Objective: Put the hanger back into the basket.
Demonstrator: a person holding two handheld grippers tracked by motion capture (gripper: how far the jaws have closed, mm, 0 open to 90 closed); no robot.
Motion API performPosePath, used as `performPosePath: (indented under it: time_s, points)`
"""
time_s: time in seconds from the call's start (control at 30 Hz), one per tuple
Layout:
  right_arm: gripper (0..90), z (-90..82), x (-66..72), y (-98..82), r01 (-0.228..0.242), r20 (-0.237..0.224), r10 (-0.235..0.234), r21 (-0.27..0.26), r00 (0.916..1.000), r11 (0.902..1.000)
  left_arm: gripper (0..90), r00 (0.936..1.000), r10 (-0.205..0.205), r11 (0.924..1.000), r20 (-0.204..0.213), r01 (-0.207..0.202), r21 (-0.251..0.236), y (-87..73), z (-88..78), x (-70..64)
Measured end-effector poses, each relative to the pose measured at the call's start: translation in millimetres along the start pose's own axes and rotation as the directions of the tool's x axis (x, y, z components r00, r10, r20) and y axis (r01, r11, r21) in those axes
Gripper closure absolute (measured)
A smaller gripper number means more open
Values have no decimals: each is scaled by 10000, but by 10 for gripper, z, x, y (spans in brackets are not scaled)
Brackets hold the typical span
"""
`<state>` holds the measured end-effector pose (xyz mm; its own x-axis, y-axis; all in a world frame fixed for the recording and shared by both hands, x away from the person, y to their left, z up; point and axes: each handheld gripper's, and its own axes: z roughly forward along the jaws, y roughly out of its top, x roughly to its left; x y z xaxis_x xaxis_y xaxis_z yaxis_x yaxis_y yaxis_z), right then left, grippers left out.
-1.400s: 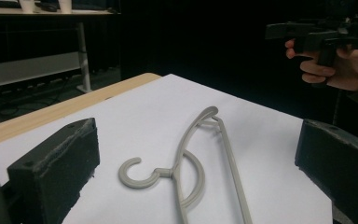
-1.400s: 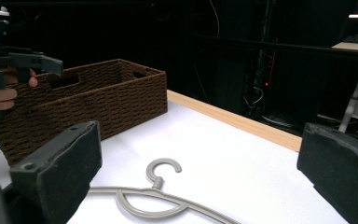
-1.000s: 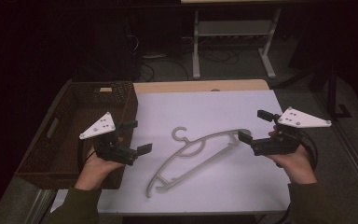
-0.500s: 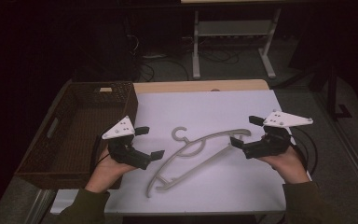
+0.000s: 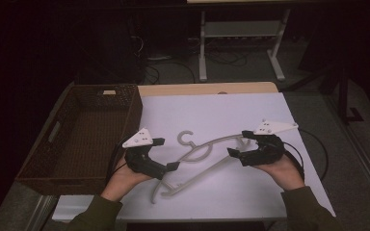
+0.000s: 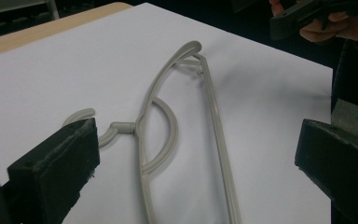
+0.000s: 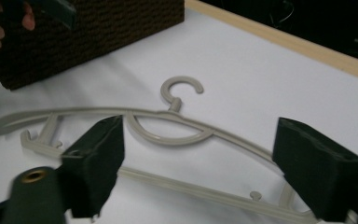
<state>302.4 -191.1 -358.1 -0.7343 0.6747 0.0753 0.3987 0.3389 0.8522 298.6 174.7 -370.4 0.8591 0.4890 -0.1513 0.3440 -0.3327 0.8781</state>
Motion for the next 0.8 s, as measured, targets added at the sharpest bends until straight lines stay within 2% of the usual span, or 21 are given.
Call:
performPosePath:
  time_s: [0.03, 0.07, 0.1, 0.13, 0.17, 0.2, 0.23, 0.27, 0.3, 0.33, 0.37, 0.4, 0.43, 0.47, 0.5, 0.53, 0.57, 0.6, 0.7, 0.8]
  points:
    - [192, 0, 0, 0, 0, 0, 0, 0, 10000, 10000, 0, 10000, 0, 10000, 0, 0, 0, 0, 0, 0]
    - [250, 37, 5, -19, 30, -17, -30, 166, 10000, 9999, 0, 10000, -22, 10000, 23, 22, 24, -19, 18, 4]
    - [250, 37, 5, -19, 30, -17, -30, 166, 10000, 9999, 0, 10000, -22, 10000, 23, 22, 24, -19, 18, 4]
    - [327, 79, 2, -39, 27, -74, -24, 331, 10000, 9994, 0, 10000, -11, 10000, 51, 11, 70, -36, 32, 14]
    - [327, 79, 2, -39, 27, -74, -24, 331, 10000, 9994, 0, 10000, -11, 10000, 51, 11, 70, -36, 32, 14]
    - [407, 124, -3, -58, 60, -111, -54, 558, 9999, 9984, 0, 10000, -28, 10000, 37, 28, 33, -53, 44, 20]
    - [407, 124, -3, -58, 60, -111, -54, 558, 9999, 9984, 0, 10000, -28, 10000, 37, 28, 33, -53, 44, 20]
    - [483, 174, -8, -78, 71, -78, -66, 747, 9999, 9972, 0, 10000, -69, 10000, 48, 69, 15, -65, 53, 26]
    - [483, 174, -8, -78, 71, -78, -66, 747, 9999, 9972, 0, 10000, -69, 10000, 48, 69, 15, -65, 53, 26]
    - [593, 218, -10, -98, 87, -12, -86, 966, 10000, 9953, 0, 9999, -121, 9999, 121, 121, -6, -75, 63, 30]
    - [593, 218, -10, -98, 87, -12, -86, 966, 10000, 9953, 0, 9999, -121, 9999, 121, 121, -6, -75, 63, 30]
    - [663, 258, -11, -111, 135, 160, -155, 1197, 9998, 9927, 0, 9998, -128, 9999, 161, 128, 24, -85, 75, 31]
    - [663, 258, -11, -111, 135, 160, -155, 1197, 9998, 9927, 0, 9998, -128, 9999, 161, 128, 24, -85, 75, 31]
    - [723, 287, -20, -123, 157, 187, -183, 1335, 9997, 9909, 0, 9998, -98, 9999, 196, 97, 82, -95, 89, 26]
    - [723, 287, -20, -123, 157, 187, -183, 1335, 9997, 9909, 0, 9998, -98, 9999, 196, 97, 82, -95, 89, 26]
    - [783, 316, -34, -140, 187, 136, -208, 1394, 9997, 9901, 0, 9997, -90, 9999, 215, 87, 124, -104, 102, 24]
    - [783, 316, -34, -140, 187, 136, -208, 1394, 9997, 9901, 0, 9997, -90, 9999, 215, 87, 124, -104, 102, 24]
    - [838, 344, -49, -158, 152, 119, -172, 1475, 9998, 9889, 0, 9997, -89, 9998, 235, 85, 182, -111, 111, 23]
    - [892, 380, -62, -177, 157, 175, -186, 1560, 9997, 9876, 0, 9997, -82, 9998, 225, 78, 194, -118, 116, 25]
    - [894, 432, -92, -222, -58, 222, 19, 1748, 9998, 9846, 0, 9997, -114, 9997, 223, 109, 205, -127, 119, 27]
